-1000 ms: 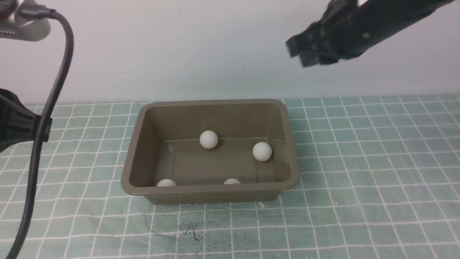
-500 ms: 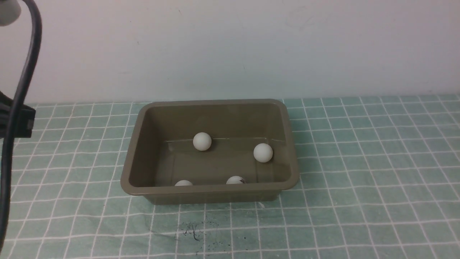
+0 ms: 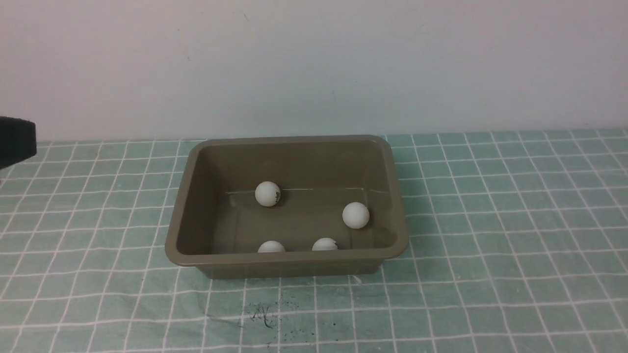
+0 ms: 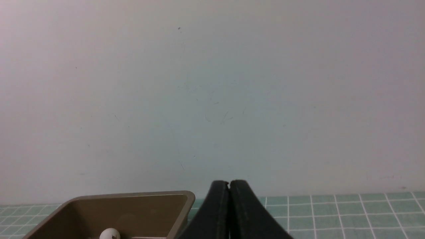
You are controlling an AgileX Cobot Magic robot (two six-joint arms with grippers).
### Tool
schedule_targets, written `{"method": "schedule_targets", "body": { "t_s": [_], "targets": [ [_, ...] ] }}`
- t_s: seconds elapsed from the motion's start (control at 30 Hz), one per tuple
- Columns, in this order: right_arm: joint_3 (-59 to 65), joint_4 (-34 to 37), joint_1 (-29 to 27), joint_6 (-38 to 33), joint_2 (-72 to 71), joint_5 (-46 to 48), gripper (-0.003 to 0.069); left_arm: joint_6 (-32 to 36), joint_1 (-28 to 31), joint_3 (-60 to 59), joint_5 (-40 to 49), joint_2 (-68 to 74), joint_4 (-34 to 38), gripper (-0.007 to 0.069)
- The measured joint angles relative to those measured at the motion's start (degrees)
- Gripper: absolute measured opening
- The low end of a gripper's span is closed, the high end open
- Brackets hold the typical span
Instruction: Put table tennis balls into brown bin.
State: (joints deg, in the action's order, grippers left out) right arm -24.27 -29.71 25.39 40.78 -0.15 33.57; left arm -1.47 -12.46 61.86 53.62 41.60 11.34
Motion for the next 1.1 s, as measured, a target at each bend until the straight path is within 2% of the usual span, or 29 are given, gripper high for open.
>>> {"method": "schedule_targets", "body": {
  "t_s": [0.27,0.5,1.0,1.1],
  "targets": [
    [0.07,0.00,0.00,0.47,0.11,0.45,-0.0015,0.05,0.00,-17.47,-5.16,-22.13,0.34,-0.0005],
    [0.07,-0.18,0.00,0.51,0.11,0.61,-0.0015,0.05,0.00,-27.36,-6.14,-36.22,0.89,-0.0005],
    [0.07,-0.18,0.00,0.51,0.11,0.61,-0.0015,0.12,0.00,-34.80,-6.21,-41.24,1.59,-0.0005],
    [0.07,-0.18,0.00,0.51,0.11,0.62,-0.0015,1.94,0.00,-35.37,-7.66,-41.31,0.38,-0.0005]
  ]
}}
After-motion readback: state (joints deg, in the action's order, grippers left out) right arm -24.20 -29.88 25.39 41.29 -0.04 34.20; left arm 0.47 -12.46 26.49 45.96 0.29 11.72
